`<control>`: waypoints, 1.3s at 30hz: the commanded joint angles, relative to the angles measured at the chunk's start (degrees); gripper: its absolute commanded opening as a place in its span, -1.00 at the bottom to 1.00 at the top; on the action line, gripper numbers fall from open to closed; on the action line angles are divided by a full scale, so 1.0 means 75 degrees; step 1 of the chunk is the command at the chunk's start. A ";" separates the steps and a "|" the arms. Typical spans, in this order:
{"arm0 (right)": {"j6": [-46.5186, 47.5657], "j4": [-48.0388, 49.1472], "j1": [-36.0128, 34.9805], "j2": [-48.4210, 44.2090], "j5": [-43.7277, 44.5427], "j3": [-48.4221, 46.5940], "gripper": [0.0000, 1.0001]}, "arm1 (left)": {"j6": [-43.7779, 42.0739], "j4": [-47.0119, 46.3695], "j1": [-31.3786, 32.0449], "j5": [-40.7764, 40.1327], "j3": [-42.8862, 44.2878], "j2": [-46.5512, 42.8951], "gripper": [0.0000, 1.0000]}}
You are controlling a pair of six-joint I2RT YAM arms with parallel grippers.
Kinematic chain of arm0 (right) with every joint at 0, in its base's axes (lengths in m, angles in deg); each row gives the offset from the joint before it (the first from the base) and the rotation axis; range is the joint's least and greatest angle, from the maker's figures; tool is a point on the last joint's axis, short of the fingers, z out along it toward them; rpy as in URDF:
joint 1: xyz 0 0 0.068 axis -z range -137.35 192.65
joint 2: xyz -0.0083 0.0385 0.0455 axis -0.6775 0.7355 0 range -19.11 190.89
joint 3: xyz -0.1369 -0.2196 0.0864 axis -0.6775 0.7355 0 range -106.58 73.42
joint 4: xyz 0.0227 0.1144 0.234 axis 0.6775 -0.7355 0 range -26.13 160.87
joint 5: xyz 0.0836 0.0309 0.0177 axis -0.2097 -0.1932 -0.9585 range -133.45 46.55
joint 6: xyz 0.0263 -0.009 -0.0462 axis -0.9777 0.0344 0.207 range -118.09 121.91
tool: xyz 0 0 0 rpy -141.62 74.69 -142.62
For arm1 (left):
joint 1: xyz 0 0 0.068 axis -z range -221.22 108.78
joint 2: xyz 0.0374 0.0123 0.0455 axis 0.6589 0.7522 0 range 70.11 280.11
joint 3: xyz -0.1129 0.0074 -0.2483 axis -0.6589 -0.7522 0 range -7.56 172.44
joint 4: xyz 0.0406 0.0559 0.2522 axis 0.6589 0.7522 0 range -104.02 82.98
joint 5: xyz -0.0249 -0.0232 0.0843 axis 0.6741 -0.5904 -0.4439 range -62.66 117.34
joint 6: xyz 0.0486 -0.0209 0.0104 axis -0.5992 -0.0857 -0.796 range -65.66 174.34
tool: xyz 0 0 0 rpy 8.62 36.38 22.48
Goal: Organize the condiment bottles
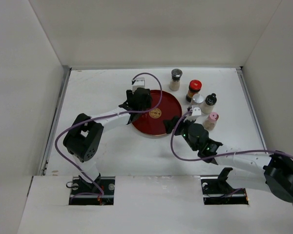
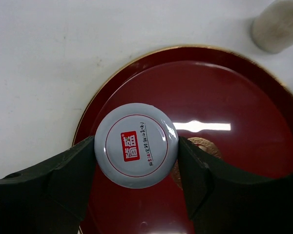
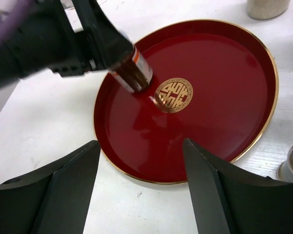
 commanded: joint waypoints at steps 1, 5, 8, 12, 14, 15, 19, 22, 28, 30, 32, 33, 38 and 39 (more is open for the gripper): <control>-0.0220 0.0415 0.0139 -0.0263 0.0122 0.0077 0.50 | -0.0257 -0.1013 0.0003 -0.0331 0.0401 -0.0256 -0.29; -0.0244 0.0427 0.0151 -0.0158 0.0087 0.0066 0.51 | -0.0561 -0.1048 0.0097 -0.0566 0.0248 -0.0186 -0.26; -0.0185 0.0415 0.0128 -0.0158 0.0098 0.0019 0.52 | -0.0853 -0.1119 0.0179 -0.0753 0.0131 -0.0081 -0.21; -0.0244 0.0427 0.0186 -0.0181 0.0063 0.0077 0.52 | -0.0995 -0.1247 0.0214 -0.1245 -0.0114 -0.0139 -0.15; -0.0209 0.0427 0.0174 -0.0216 0.0110 0.0066 0.53 | -0.0995 -0.1423 0.0191 -0.1223 -0.0220 -0.0151 -0.04; -0.0209 0.0439 0.0186 -0.0216 0.0122 0.0077 0.53 | -0.0995 -0.1447 0.0191 -0.1199 -0.0221 -0.0139 0.08; -0.0185 0.0392 0.0210 -0.0286 0.0134 0.0089 0.53 | -0.0995 -0.1540 0.0226 -0.1234 -0.0244 -0.0139 0.47; -0.0173 0.0439 0.0244 -0.0310 0.0134 0.0124 0.53 | -0.0983 -0.1634 0.0226 -0.1211 -0.0314 -0.0291 0.68; -0.0138 0.0357 0.0280 -0.0229 0.0063 0.0066 -0.19 | -0.0925 -0.2184 0.0284 -0.1164 -0.0875 -0.1215 0.87; -0.0127 0.0322 0.0280 -0.0158 0.0017 0.0007 -0.44 | -0.0890 -0.2558 0.0261 -0.1129 -0.1227 -0.1707 0.87; -0.0080 0.0322 0.0268 -0.0088 0.0005 -0.0063 -0.55 | -0.0832 -0.2933 0.0191 -0.1117 -0.1660 -0.2246 0.82; -0.0033 0.0322 0.0268 -0.0029 -0.0007 -0.0098 -0.57 | -0.0773 -0.3098 0.0156 -0.1117 -0.1894 -0.2539 0.80; 0.0084 -0.0052 0.0233 0.0205 -0.0112 -0.0461 -0.58 | -0.0153 -0.3708 -0.0312 -0.1058 -0.3429 -0.3945 0.40; 0.0084 -0.0146 0.0233 0.0263 -0.0112 -0.0578 -0.58 | 0.0034 -0.3685 -0.0429 -0.1024 -0.3710 -0.4157 0.26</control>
